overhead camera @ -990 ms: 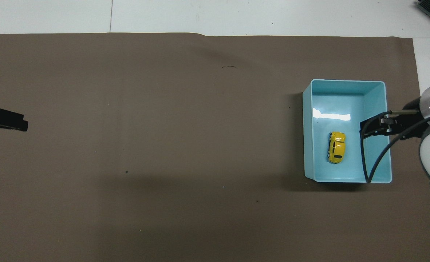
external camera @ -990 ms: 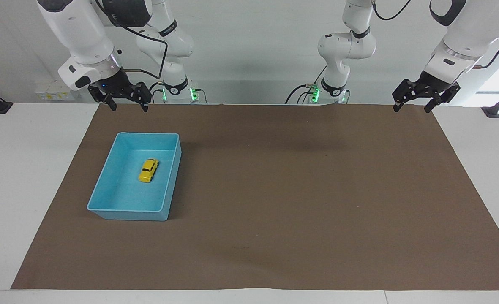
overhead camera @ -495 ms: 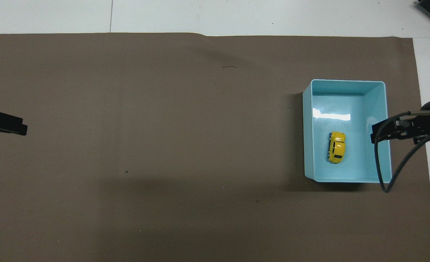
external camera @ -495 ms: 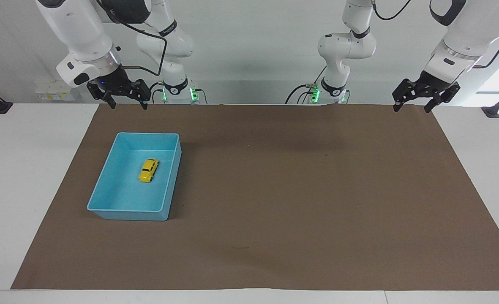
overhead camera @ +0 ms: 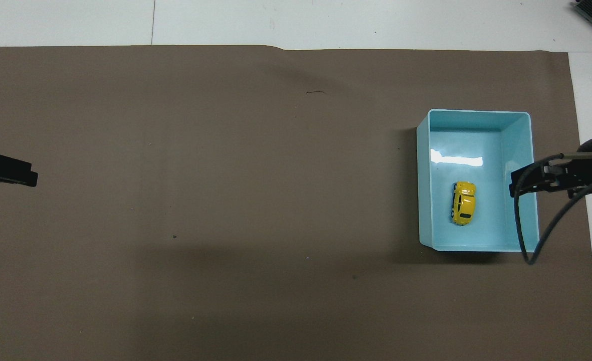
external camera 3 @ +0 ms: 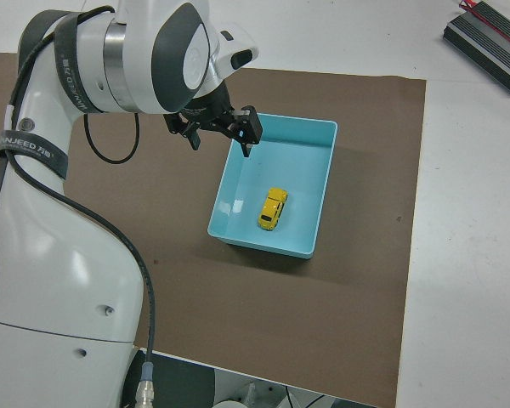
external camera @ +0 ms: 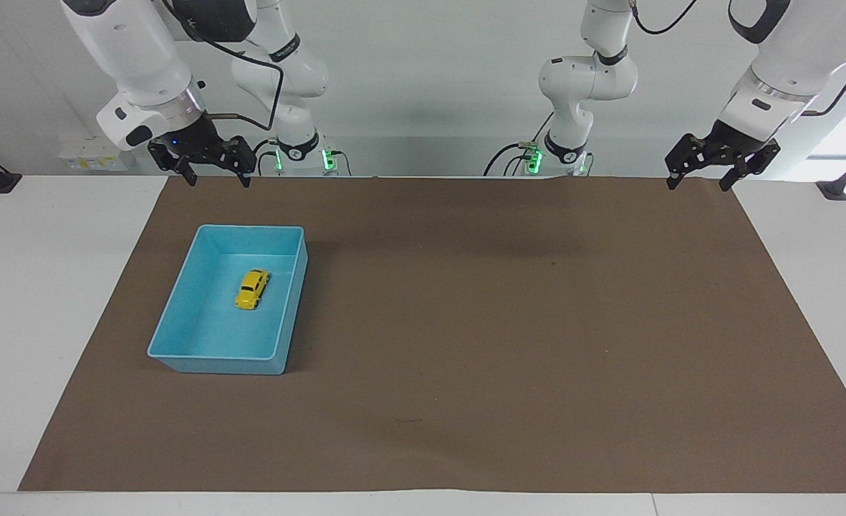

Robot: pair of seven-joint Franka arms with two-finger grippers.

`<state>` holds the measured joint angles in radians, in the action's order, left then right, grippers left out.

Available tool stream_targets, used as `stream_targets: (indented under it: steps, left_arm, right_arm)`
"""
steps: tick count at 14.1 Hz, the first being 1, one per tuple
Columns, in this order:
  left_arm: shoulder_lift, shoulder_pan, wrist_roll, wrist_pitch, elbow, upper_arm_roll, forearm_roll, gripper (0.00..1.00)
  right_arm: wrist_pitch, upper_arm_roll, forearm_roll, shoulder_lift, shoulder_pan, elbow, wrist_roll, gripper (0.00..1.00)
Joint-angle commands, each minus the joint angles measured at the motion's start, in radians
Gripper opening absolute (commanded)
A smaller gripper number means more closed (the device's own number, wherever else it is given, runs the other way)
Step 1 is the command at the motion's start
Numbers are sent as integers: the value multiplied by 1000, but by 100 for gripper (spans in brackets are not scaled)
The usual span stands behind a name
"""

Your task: Wind up and store yellow beetle car

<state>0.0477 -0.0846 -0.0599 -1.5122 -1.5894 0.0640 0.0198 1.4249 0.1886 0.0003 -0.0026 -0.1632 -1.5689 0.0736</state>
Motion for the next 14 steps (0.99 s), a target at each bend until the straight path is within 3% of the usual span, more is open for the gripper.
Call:
stream_targets:
  steps: [1,14]
  left_arm:
    - [15,14,-3,17,-6,-10,-12,100]
    - [15,14,-3,17,-6,-9,-12,100]
  right_arm:
    - [20,6,21,-13,-13,-16,-25,100]
    - [19,5,21,-16,-19,-20,-26,100]
